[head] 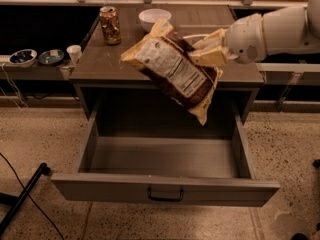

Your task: Pick brown chip bag from top drawer and place on counter

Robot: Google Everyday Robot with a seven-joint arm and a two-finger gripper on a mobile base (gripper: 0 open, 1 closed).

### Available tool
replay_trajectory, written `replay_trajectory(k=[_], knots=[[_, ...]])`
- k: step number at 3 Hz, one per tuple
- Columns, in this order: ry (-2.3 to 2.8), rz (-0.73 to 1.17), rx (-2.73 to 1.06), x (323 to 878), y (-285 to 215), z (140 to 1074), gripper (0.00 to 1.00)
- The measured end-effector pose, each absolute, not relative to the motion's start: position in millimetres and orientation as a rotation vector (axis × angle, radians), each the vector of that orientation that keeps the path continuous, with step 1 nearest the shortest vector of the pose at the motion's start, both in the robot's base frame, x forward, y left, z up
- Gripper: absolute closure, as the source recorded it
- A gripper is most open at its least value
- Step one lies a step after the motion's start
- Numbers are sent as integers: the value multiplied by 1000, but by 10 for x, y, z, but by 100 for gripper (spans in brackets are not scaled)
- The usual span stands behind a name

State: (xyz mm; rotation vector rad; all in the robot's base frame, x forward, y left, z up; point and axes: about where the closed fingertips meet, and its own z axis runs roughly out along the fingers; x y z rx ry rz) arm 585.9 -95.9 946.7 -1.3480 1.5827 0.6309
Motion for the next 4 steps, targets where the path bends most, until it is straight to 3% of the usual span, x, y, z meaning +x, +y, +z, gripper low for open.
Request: replay_trajectory(k=[2, 3, 4], knots=[[1736, 507, -1315, 6674, -1261, 9865, 100], [1774, 446, -1259, 7070, -1283, 10052, 84], [1750, 431, -1246, 7107, -1289, 10195, 61]])
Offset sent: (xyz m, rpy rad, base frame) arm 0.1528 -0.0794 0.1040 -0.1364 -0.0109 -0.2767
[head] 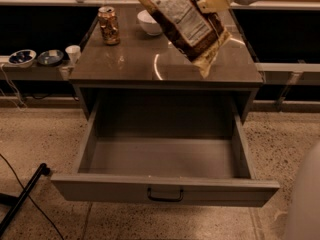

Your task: Pick brown chip bag from top drawer and place on counter

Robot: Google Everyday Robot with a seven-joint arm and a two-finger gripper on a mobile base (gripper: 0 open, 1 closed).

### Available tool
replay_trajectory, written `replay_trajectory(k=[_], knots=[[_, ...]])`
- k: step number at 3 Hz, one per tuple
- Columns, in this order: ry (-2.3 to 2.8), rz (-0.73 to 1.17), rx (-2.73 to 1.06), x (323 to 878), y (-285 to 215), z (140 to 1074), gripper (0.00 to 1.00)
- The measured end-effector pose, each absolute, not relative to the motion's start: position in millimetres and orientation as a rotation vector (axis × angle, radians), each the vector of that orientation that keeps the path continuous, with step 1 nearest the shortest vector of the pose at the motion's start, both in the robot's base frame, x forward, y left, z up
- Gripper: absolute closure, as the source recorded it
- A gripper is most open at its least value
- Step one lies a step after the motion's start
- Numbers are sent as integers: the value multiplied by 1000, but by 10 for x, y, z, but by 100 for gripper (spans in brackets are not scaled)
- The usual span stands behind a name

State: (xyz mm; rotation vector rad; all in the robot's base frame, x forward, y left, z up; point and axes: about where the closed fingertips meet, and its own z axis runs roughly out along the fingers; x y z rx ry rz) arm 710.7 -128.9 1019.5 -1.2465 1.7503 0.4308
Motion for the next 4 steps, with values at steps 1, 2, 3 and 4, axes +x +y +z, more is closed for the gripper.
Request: replay_trajectory(k=[1, 2, 3, 4], knots=[[1752, 434, -1249, 7107, -1281, 10177, 37], [1752, 434, -1249, 7107, -1281, 10177, 15], [1752, 434, -1249, 7107, -1281, 10177, 0], [1752, 434, -1249, 7107, -1281, 10177, 0]])
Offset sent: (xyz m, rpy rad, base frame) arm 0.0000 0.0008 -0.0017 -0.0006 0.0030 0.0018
